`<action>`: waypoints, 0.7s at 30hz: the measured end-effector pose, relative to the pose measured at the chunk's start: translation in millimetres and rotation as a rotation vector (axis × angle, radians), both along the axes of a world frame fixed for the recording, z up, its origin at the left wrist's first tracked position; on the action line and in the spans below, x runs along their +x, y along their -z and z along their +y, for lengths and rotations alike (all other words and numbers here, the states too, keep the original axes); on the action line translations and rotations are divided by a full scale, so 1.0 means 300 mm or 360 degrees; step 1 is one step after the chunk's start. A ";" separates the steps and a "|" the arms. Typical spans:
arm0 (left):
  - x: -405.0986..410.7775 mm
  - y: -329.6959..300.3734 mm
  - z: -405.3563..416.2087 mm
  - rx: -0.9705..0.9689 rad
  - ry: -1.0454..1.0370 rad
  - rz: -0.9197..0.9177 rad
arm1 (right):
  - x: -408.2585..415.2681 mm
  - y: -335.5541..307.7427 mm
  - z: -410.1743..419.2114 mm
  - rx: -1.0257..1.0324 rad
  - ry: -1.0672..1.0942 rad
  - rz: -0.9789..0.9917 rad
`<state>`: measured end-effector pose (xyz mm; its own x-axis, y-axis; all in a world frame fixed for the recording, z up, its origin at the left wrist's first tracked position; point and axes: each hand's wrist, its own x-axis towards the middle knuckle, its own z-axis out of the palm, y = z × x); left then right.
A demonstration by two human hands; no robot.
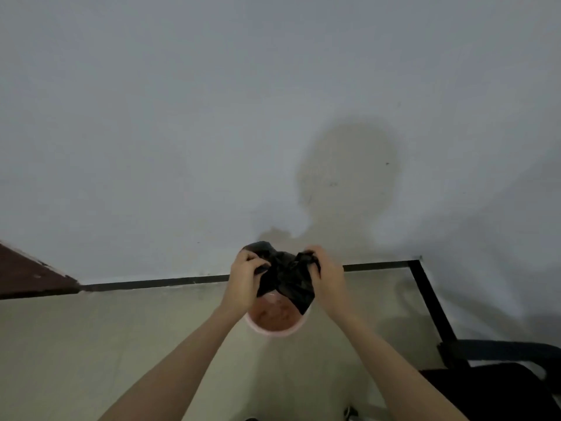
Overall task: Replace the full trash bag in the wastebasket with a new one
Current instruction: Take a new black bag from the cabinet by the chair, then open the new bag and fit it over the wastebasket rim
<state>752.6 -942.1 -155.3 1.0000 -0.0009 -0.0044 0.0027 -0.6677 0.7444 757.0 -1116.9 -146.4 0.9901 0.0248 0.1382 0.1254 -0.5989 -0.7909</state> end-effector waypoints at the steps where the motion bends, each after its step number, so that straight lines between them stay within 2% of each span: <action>1: 0.005 0.049 0.000 0.0014 -0.0003 0.0047 | 0.005 0.041 0.005 -0.0001 0.0001 0.0027; 3: 0.001 0.180 -0.005 0.0124 0.0008 0.0121 | -0.006 0.150 0.013 -0.0032 -0.0053 0.0083; 6: -0.029 0.364 -0.029 0.0343 0.0223 0.0289 | -0.040 0.346 0.014 -0.0158 -0.0309 0.0286; 10: -0.051 0.594 -0.053 0.0134 0.0470 0.0613 | -0.059 0.586 -0.003 -0.0037 -0.0477 0.0667; 13: -0.055 0.719 -0.025 0.0063 0.0546 0.0791 | -0.080 0.698 -0.024 0.0072 -0.0416 0.0735; 17: 0.044 0.776 0.002 0.0084 0.0446 0.0703 | -0.012 0.796 -0.052 -0.0002 -0.0254 0.0698; 21: 0.168 0.803 0.017 0.0147 0.0227 0.0320 | 0.103 0.854 -0.024 0.0155 -0.0030 0.0658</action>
